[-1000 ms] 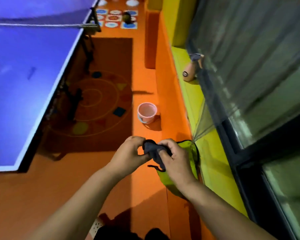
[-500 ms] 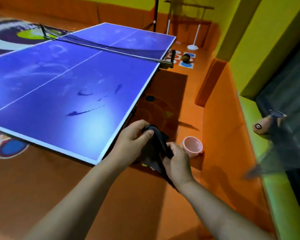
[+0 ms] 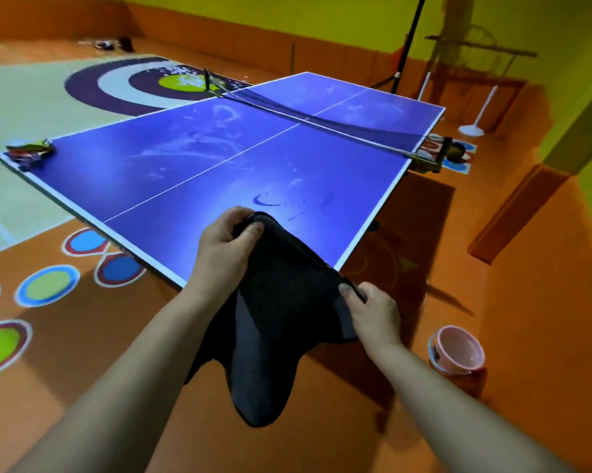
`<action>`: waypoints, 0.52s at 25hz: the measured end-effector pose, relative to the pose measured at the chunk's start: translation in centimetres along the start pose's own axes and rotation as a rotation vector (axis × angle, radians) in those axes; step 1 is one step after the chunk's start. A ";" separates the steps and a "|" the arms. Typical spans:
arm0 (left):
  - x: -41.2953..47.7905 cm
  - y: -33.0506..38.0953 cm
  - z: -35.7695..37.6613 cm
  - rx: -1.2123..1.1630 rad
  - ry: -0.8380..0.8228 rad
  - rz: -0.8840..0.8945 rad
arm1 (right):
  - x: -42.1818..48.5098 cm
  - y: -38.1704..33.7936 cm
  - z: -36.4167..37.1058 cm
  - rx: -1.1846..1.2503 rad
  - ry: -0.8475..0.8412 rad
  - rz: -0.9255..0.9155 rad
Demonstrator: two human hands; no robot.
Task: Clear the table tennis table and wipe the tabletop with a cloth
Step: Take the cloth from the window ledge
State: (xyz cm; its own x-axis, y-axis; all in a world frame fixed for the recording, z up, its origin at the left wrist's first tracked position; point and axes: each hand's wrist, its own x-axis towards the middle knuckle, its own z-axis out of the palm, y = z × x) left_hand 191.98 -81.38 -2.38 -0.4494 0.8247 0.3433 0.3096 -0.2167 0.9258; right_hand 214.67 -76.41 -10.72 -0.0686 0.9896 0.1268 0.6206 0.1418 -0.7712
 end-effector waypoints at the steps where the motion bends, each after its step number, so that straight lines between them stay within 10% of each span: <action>1: 0.7 -0.9 -0.7 0.011 0.039 -0.029 | 1.3 -0.4 0.4 -0.021 -0.013 -0.020; 13: 12.2 -16.1 -1.4 0.263 0.252 -0.441 | 24.3 -1.5 10.3 -0.202 -0.252 -0.290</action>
State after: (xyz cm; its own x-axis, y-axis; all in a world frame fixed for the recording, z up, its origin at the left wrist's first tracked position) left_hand 180.35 -68.60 -12.88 -0.7590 0.6510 -0.0094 0.2314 0.2833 0.9307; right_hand 204.02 -52.29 -12.90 -0.4354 0.8886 0.1443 0.6863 0.4314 -0.5855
